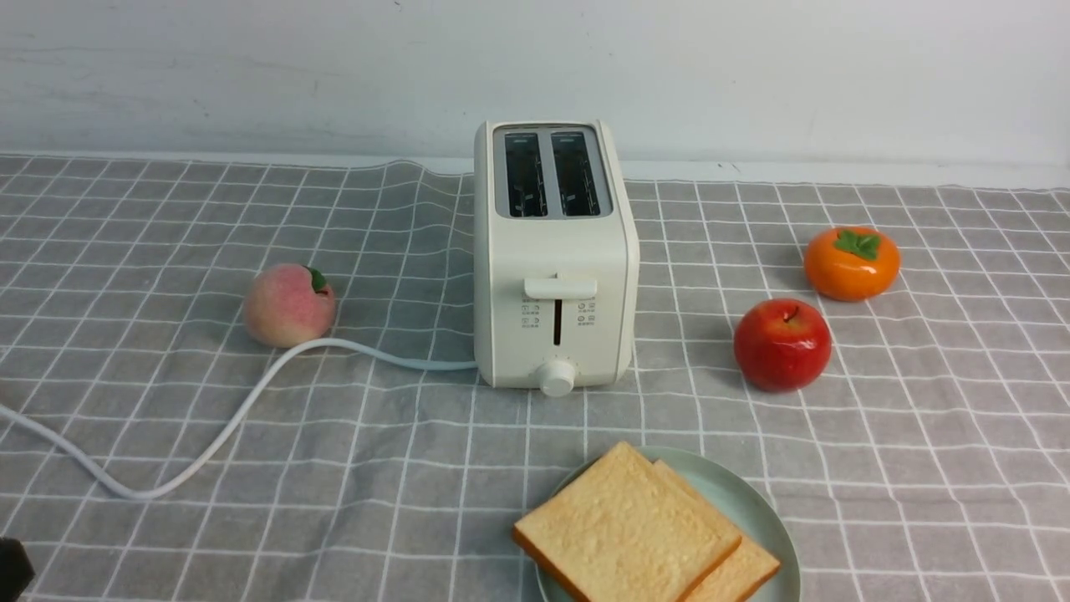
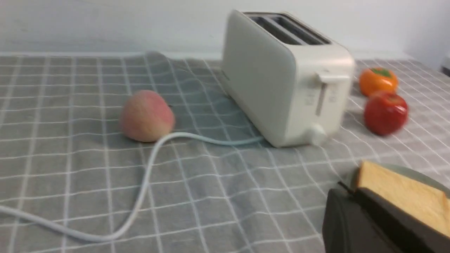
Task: Take toasted bread from bread machine on grey coffee table place on plate.
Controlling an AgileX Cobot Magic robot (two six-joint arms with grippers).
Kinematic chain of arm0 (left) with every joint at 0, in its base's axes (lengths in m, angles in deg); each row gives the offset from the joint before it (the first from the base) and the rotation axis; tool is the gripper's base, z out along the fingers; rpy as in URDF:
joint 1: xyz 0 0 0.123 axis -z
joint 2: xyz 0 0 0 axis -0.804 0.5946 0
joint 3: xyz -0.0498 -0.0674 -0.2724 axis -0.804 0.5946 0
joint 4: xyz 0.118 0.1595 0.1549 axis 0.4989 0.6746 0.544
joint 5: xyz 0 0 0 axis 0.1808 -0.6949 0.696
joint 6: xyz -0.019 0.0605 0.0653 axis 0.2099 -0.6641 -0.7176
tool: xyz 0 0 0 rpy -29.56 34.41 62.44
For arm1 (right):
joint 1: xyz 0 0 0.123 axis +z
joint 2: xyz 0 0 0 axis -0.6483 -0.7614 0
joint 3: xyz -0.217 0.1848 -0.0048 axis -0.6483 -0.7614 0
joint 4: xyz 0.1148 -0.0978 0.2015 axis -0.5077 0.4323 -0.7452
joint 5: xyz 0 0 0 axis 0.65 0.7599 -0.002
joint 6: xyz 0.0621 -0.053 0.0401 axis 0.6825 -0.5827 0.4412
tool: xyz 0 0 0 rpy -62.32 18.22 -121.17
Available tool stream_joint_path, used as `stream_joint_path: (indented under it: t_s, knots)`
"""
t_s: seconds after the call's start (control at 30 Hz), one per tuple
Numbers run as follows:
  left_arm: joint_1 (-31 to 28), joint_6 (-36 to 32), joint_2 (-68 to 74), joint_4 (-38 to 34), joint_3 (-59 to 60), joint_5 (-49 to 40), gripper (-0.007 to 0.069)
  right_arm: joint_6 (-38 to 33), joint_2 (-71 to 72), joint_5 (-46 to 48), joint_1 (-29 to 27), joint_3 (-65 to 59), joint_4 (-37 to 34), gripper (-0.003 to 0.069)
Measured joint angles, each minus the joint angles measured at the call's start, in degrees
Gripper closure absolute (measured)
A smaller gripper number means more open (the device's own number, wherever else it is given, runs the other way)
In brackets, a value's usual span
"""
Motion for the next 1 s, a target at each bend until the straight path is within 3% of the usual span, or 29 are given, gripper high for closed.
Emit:
stream_joint_path:
  t_s: [0.2,0.33,1.0]
  knots:
    - [-12.73,0.24,-3.33,-1.39,13.05,3.49,0.0607,0.0,0.07,-0.18,0.0,0.0,0.0,0.0654]
    - [-13.88,-0.19,-3.33,-2.02,13.96,-1.17,0.0603,0.0,0.07,-0.2,0.0,0.0,0.0,0.065]
    - [-14.05,-0.7,-3.33,-5.05,13.96,-1.11,0.0585,0.0,0.07,-0.38,0.0,0.0,0.0,0.0624]
